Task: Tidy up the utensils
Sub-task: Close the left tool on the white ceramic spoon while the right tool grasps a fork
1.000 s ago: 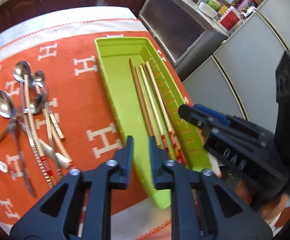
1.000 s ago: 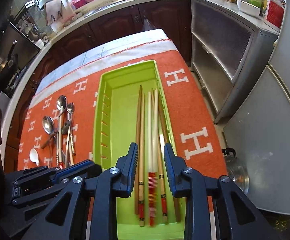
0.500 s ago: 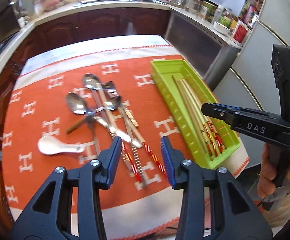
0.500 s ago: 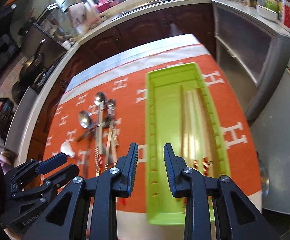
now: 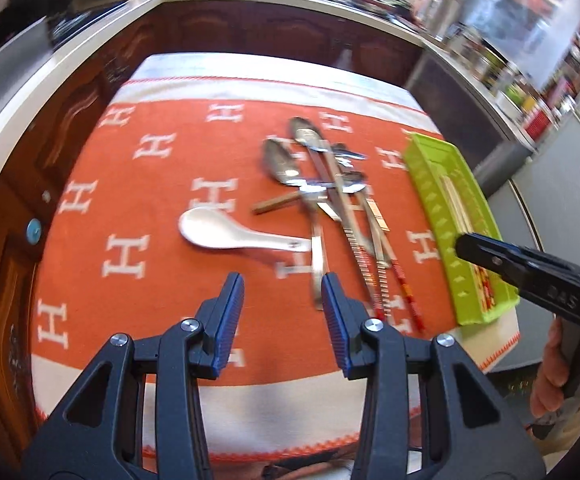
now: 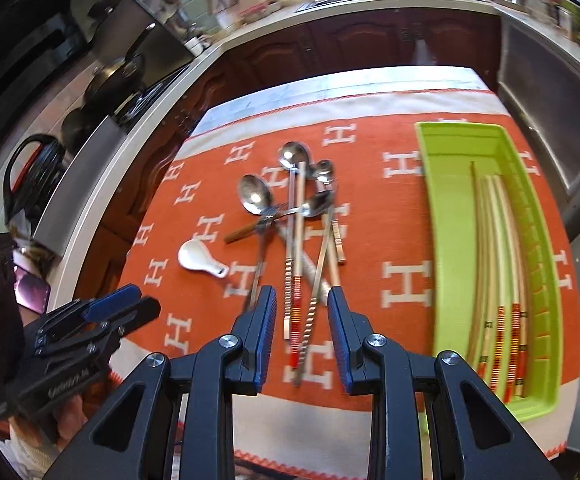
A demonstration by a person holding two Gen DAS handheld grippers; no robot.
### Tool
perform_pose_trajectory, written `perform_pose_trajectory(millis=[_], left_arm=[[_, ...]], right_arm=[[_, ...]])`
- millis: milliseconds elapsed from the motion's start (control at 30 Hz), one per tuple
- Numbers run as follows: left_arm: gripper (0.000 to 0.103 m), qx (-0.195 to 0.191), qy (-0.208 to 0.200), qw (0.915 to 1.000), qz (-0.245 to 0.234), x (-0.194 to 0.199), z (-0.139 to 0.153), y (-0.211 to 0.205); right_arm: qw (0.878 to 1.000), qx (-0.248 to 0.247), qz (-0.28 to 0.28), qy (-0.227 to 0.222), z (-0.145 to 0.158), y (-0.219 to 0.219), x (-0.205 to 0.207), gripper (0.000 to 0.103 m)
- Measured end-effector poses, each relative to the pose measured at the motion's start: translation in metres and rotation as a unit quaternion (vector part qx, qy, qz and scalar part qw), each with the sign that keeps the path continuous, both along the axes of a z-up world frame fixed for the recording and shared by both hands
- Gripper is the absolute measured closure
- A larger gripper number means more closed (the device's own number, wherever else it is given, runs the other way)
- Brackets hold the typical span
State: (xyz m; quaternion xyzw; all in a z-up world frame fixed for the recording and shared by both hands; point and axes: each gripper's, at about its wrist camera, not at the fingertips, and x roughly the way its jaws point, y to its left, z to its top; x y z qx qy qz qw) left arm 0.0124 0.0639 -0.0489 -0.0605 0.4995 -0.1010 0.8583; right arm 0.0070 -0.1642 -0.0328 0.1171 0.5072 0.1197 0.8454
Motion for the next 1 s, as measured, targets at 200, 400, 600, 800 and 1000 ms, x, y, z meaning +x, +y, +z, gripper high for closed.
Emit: perform_pose_trajectory(millis=[200, 400, 600, 800, 1000], left_arm=[[0.066, -0.047, 0.021, 0.9967, 0.062, 0.016, -0.029, 0.048], [0.066, -0.077, 0.028, 0.9926, 0.09, 0.038, -0.062, 0.069], [0.066, -0.071, 0.038, 0.9905, 0.111, 0.067, -0.093, 0.069], [0.067, -0.065, 0.03, 0.9921, 0.103, 0.081, -0.103, 0.057], [0.067, -0.054, 0.027, 0.9946, 0.085, 0.095, -0.103, 0.046]], right_arm=[[1.0, -0.004, 0.017, -0.002, 0.002, 0.024, 0.007, 0.076], [1.0, -0.01, 0.029, 0.008, -0.009, 0.04, 0.022, 0.076], [0.999, -0.016, 0.038, 0.022, -0.027, 0.051, 0.041, 0.076], [0.999, -0.014, 0.038, 0.023, -0.037, 0.056, 0.055, 0.076], [0.999, 0.011, 0.036, 0.037, -0.057, 0.059, 0.073, 0.076]])
